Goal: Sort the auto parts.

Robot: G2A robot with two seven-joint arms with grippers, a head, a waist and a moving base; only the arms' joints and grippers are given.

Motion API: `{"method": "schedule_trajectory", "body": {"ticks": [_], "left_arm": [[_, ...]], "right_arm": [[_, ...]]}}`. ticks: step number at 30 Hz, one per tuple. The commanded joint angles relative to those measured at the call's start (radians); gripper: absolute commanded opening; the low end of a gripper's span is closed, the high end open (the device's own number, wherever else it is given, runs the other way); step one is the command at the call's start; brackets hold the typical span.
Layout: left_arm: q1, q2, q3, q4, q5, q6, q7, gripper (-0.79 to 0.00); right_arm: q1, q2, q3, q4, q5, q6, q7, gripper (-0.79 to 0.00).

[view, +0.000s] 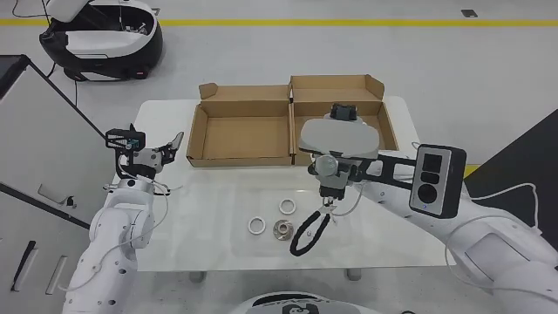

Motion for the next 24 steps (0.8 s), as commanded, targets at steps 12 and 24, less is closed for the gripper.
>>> {"method": "schedule_trajectory", "body": {"ticks": [12, 24], "left_arm": [[0.000, 0.000, 0.000, 0.000, 0.000, 0.000, 0.000, 0.000], [0.000, 0.000, 0.000, 0.000, 0.000, 0.000, 0.000, 0.000]], "right_arm": [[-0.230, 0.087, 0.339, 0.000, -0.143, -0.077, 0.193, -0.785], [-0.410, 0.173, 0.752, -0.003, -0.276, -0.318, 0.419, -0.785]]}}
